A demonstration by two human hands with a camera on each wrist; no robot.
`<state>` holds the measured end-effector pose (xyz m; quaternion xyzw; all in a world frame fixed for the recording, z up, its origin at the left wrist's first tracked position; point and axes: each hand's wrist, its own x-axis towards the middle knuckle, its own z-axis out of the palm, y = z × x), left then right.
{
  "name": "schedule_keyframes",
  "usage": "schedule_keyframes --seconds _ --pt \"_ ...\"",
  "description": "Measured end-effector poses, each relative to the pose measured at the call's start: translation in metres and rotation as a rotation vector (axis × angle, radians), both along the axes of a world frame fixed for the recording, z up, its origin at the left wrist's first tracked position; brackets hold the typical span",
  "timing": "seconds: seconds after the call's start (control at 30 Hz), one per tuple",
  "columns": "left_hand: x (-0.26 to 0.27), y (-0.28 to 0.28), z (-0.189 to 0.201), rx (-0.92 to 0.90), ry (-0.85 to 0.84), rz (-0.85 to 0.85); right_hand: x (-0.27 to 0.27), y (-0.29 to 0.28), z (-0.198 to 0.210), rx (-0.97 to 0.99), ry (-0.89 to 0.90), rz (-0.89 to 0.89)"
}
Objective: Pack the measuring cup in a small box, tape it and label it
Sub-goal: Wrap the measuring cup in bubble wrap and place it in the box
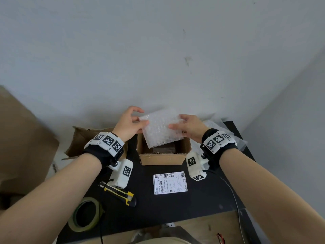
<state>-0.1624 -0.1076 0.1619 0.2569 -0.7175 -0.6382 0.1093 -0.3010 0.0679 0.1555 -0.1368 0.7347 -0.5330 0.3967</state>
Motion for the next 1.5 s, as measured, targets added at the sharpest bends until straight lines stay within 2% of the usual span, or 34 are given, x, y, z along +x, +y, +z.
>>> schedule_keyframes --seconds 0.07,0.17,0.27,0.33,0.5,0.6,0.67,0.8,0.83,0.9,1.0,1.1,1.23,1.4,1.5 --pt "0.000 0.000 -0.006 -0.069 -0.007 0.015 -0.001 -0.002 -0.004 0.026 0.152 -0.044" --pt "0.007 -0.002 -0.023 -0.353 -0.103 -0.100 -0.005 -0.005 -0.007 0.070 0.335 -0.088" --pt "0.021 -0.002 -0.043 -0.615 -0.217 -0.261 -0.003 -0.009 -0.001 0.132 0.483 0.015" --pt "0.027 -0.004 -0.054 -0.718 -0.288 -0.347 0.003 -0.013 0.000 0.177 0.573 0.113" --pt "0.033 -0.009 -0.069 -0.780 -0.346 -0.401 0.026 -0.030 -0.003 0.314 0.868 0.398" --pt "0.035 -0.009 -0.073 -0.802 -0.363 -0.411 0.041 -0.043 -0.009 0.434 1.055 0.666" --pt "0.037 -0.008 -0.076 -0.766 -0.364 -0.374 0.048 -0.051 -0.014 0.517 1.112 0.758" --pt "0.042 -0.005 -0.077 -0.739 -0.366 -0.302 0.055 -0.061 -0.028 0.551 1.056 0.714" --pt "0.043 -0.005 -0.077 -0.748 -0.356 -0.296 0.056 -0.064 -0.033 0.562 1.052 0.727" --pt "0.046 -0.006 -0.079 -0.740 -0.323 -0.285 0.059 -0.068 -0.039 0.558 0.928 0.736" --pt "0.050 -0.008 -0.083 -0.744 -0.305 -0.303 0.061 -0.073 -0.043 0.598 0.922 0.799" --pt "0.052 -0.008 -0.083 -0.818 -0.326 -0.332 0.061 -0.074 -0.048 0.653 0.918 0.717" --pt "0.054 -0.007 -0.083 -0.797 -0.328 -0.320 0.060 -0.081 -0.053 0.692 0.863 0.635" --pt "0.052 -0.005 -0.078 -0.796 -0.335 -0.333 0.063 -0.088 -0.060 0.682 0.702 0.797" --pt "0.052 -0.006 -0.078 -0.792 -0.335 -0.344 0.065 -0.092 -0.072 0.758 0.624 0.879"
